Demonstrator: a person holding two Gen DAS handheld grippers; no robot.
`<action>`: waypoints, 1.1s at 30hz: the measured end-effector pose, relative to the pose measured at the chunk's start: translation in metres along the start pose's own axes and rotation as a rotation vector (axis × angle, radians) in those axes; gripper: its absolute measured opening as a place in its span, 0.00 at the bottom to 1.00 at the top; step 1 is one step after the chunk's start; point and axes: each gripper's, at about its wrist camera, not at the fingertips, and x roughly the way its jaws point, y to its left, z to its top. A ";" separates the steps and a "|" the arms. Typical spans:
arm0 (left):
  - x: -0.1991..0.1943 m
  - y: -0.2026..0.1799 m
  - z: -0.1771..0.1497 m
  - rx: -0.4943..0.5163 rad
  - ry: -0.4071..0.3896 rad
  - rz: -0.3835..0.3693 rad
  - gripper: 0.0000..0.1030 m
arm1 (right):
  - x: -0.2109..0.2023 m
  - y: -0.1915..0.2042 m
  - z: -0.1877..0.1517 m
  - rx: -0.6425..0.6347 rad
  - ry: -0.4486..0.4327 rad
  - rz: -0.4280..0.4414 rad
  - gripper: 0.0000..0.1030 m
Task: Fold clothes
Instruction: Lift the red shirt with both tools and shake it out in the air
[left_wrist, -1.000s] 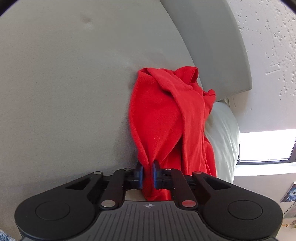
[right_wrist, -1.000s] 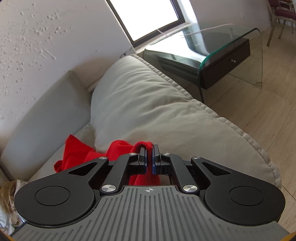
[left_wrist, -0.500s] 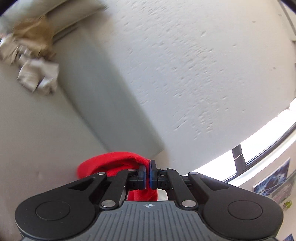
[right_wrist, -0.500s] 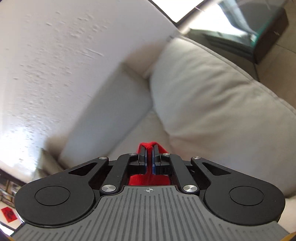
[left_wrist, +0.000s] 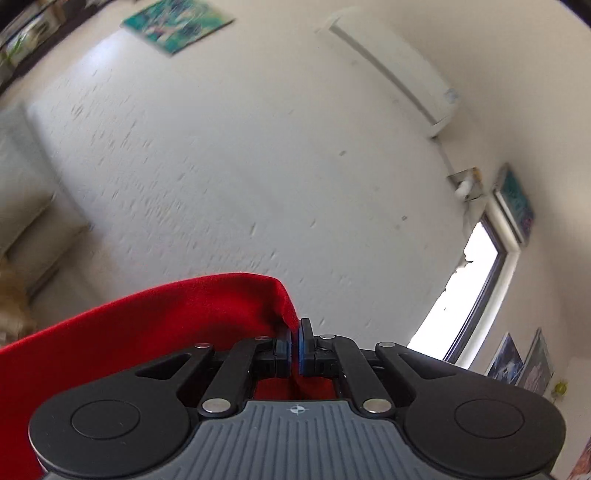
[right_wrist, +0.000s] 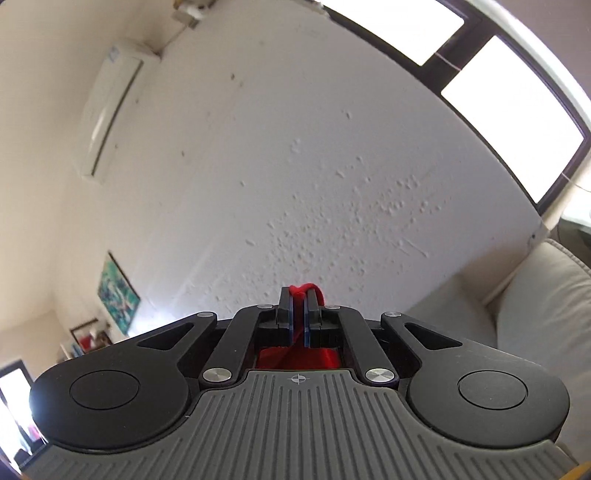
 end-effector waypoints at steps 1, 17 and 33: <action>-0.002 0.002 0.002 -0.005 0.013 0.001 0.01 | 0.005 -0.002 -0.001 0.030 0.023 -0.002 0.05; 0.152 0.142 0.024 -0.045 0.207 0.193 0.01 | 0.227 -0.038 -0.015 -0.097 0.172 -0.308 0.04; 0.119 0.284 -0.157 -0.006 0.679 0.546 0.02 | 0.202 -0.196 -0.130 -0.013 0.531 -0.614 0.04</action>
